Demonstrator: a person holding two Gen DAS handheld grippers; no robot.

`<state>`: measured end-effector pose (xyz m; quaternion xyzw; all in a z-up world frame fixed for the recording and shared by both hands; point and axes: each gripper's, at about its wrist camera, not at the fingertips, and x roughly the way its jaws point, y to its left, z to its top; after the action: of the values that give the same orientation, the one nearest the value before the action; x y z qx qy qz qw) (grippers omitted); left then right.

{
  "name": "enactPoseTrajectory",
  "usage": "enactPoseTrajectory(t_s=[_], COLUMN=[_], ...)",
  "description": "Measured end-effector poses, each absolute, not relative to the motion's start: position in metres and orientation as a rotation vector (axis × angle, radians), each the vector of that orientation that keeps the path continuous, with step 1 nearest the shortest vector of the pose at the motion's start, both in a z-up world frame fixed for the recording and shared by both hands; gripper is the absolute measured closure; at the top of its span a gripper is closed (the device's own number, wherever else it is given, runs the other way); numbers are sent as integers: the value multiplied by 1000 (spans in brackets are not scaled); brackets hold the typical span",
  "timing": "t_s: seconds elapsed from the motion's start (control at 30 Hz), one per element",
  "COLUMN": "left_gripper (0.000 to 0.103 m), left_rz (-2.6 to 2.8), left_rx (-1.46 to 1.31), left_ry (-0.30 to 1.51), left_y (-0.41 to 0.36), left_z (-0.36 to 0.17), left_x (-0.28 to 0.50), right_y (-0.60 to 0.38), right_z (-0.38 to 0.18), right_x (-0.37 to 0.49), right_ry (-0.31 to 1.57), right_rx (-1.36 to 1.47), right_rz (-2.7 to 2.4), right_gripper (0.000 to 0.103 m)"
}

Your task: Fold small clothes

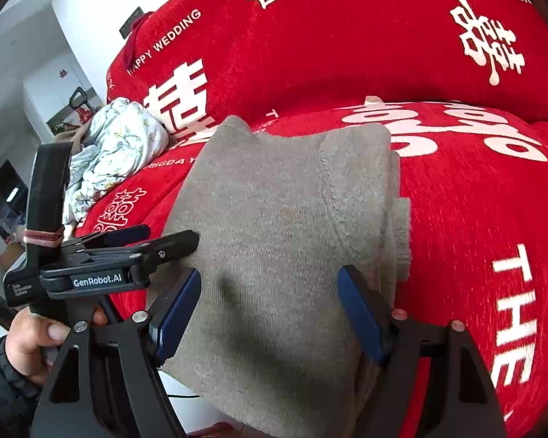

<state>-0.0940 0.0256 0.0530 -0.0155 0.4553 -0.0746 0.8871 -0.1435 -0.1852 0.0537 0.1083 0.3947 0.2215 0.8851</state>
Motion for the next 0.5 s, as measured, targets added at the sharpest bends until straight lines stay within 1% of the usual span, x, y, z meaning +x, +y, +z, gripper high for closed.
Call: enactPoseTrajectory(t_s=[0.2, 0.23, 0.3, 0.5], left_gripper=[0, 0, 0, 0], left_rz=[-138, -132, -134, -164], left_rx=[18, 34, 49, 37], left_ry=[947, 937, 918, 813], left_y=[24, 23, 22, 17], left_z=[57, 59, 62, 82], left_x=[-111, -116, -123, -147], right_y=[-184, -183, -183, -198], right_z=[57, 57, 53, 60], right_x=[-152, -154, -158, -185], right_ry=[852, 873, 908, 783], right_rx=[183, 150, 101, 160], right_rz=[399, 353, 275, 217], right_gripper=[23, 20, 19, 19])
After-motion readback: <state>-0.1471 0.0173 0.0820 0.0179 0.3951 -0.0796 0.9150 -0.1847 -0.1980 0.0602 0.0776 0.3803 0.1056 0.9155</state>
